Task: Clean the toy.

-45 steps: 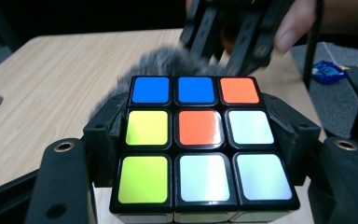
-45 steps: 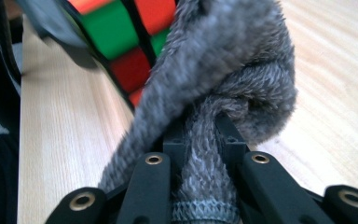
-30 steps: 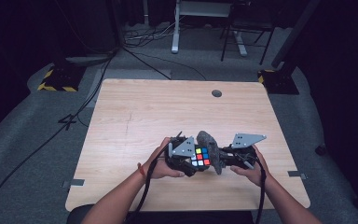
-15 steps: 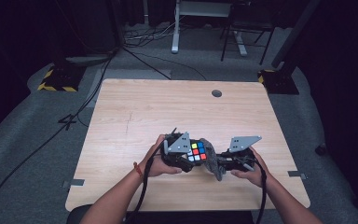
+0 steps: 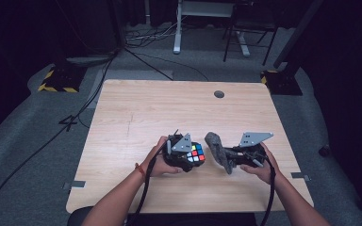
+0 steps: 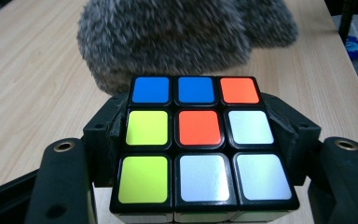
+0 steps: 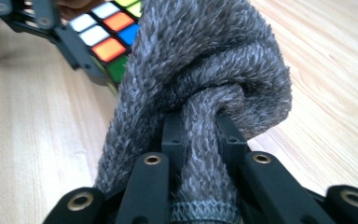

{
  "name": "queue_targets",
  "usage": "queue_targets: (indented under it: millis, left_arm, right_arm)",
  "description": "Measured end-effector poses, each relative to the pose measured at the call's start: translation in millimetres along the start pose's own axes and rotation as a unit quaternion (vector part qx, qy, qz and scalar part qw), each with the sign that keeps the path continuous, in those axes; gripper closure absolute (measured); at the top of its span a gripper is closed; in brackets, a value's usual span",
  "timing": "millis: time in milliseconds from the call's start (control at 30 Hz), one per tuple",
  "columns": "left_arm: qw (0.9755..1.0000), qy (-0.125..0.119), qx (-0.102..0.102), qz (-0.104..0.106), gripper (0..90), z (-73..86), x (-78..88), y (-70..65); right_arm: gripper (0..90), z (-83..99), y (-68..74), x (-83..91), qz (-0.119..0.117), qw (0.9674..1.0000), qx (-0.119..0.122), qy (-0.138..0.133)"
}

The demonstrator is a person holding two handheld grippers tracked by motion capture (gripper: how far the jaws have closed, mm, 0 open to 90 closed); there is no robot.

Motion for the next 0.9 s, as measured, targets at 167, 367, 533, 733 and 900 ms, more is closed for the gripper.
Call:
queue_targets:
  millis: [167, 367, 533, 733, 900]
  left_arm:
    - [0.9999, 0.007, 0.015, -0.004, 33.6, 9.9, -0.9, 13.4]
    - [0.9996, 0.015, 0.026, 0.004, 33.6, 14.6, -4.8, 16.0]
    - [0.9995, 0.024, 0.021, 0.007, 33.6, 17.9, -11.5, 14.0]
    - [0.999, 0.033, 0.026, 0.019, 33.6, 24.2, -16.8, 17.0]
    - [0.9988, 0.025, 0.033, 0.026, 33.6, 25.7, -15.7, 18.4]
  right_arm:
    - [77.3, 8.8, -21.1, 9.3, 0.02, 0.9995, -0.019, 0.011]
    - [77.0, 32.9, -25.7, 6.8, 0.048, 0.9963, -0.004, 0.072]
    - [76.5, 40.6, -22.8, 2.6, 0.047, 0.9961, 0.001, 0.074]
    - [75.2, 53.2, -19.7, 0.9, 0.041, 0.9955, 0.002, 0.086]
    - [74.8, 59.2, -15.0, 0.0, 0.034, 0.9953, 0.009, 0.091]
Point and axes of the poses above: each handheld gripper's, and its own axes: x roughly backward along the jaws, z roughly out of its underside, y roughly to its left, the point moved 7 cm from there along -x, roughly forward along the jaws, and after that the axes turned 13 degrees about x, right-handed, at the moved point
